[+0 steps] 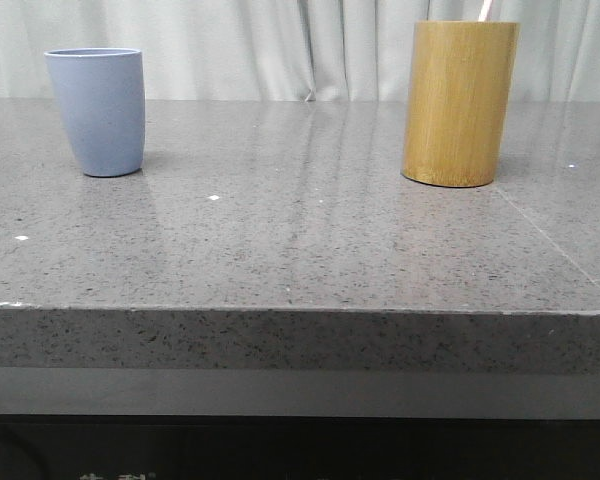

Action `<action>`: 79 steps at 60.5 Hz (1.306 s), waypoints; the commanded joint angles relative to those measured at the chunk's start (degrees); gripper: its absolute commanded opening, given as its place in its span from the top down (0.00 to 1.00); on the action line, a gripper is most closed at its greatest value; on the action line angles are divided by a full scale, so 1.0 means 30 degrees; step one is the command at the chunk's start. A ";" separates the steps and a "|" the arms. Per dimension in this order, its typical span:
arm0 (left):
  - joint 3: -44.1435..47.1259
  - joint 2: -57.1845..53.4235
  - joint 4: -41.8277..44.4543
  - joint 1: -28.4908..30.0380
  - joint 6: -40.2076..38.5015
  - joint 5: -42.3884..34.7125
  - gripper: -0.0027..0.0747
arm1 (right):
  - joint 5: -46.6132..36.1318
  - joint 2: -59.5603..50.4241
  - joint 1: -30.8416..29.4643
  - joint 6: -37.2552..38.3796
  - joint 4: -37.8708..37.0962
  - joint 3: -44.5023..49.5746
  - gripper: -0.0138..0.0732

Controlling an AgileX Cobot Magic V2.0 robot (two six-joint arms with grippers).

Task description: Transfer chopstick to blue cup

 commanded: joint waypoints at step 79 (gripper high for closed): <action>-1.4185 1.4415 -0.1979 -0.3336 0.1442 0.5275 0.45 | -0.1410 0.0146 0.0029 -0.0313 -0.0290 -0.0625 0.20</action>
